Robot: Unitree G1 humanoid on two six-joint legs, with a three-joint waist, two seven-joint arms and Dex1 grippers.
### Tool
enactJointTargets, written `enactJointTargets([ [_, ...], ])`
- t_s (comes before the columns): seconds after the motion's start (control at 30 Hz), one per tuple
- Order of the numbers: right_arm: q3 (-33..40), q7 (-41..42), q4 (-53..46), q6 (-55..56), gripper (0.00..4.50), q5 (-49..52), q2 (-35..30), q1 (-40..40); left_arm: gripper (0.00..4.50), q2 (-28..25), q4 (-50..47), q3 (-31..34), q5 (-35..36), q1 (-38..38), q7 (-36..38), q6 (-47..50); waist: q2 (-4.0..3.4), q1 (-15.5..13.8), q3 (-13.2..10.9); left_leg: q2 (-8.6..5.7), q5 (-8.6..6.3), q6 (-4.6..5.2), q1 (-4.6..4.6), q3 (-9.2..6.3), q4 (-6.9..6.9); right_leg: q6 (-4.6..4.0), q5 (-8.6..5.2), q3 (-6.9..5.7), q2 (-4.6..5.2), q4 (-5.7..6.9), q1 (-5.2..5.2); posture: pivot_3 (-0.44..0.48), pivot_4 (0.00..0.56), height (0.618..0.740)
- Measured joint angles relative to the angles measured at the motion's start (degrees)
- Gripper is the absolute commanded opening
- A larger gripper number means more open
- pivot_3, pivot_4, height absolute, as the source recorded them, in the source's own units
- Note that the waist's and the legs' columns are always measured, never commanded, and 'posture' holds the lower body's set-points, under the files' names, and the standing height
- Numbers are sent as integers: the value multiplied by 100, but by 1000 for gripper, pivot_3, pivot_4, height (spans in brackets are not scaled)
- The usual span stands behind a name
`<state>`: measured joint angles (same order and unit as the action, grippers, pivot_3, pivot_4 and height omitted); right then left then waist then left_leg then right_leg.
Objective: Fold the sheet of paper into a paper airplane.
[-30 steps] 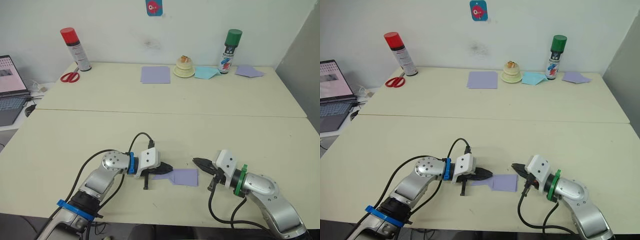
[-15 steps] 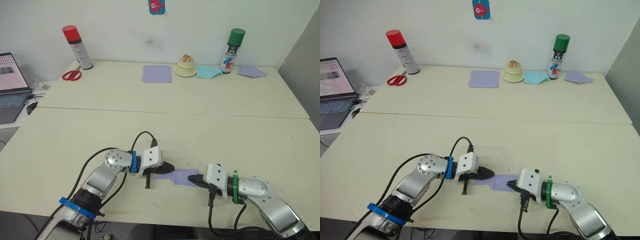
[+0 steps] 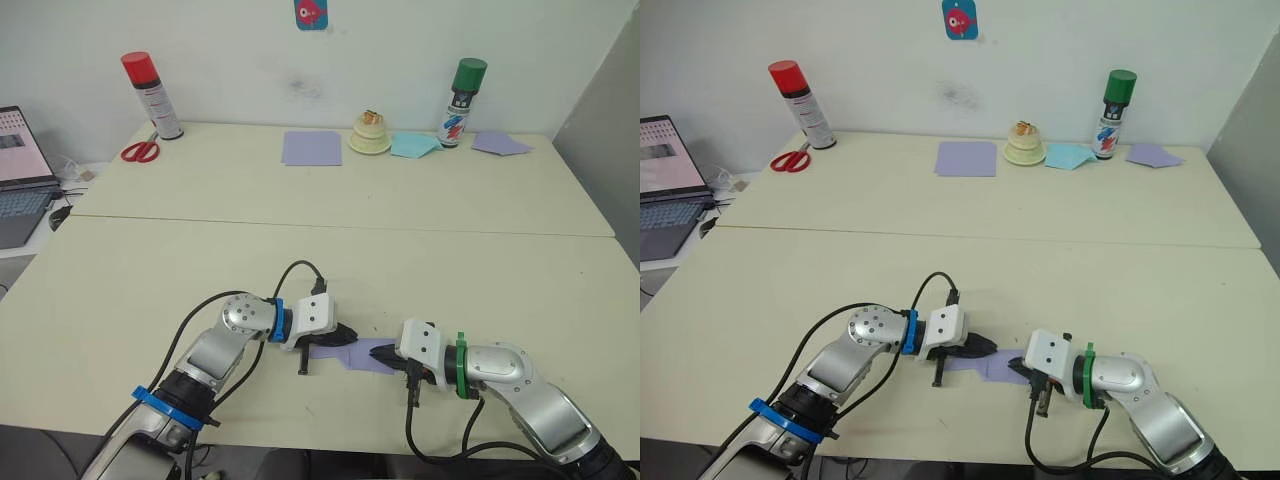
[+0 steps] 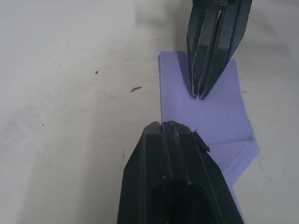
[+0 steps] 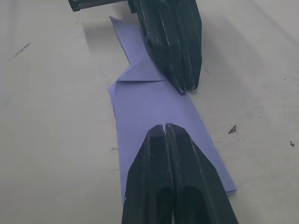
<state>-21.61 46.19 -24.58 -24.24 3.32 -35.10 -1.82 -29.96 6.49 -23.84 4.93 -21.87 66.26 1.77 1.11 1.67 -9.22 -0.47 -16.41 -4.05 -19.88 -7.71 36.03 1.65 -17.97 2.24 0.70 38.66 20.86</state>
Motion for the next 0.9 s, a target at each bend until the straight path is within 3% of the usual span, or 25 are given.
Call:
enactJointTargets([
  [0.9, -185, -300, -102, -235, 47, 9, 122, -155, 0, -1159, -576, 833, 562, 1200, 201, -196, -16, 85, 18, 18, -1, 0, 9, -1, -8, -5, -2, 11, -18, 15, 16, 0, 150, 740],
])
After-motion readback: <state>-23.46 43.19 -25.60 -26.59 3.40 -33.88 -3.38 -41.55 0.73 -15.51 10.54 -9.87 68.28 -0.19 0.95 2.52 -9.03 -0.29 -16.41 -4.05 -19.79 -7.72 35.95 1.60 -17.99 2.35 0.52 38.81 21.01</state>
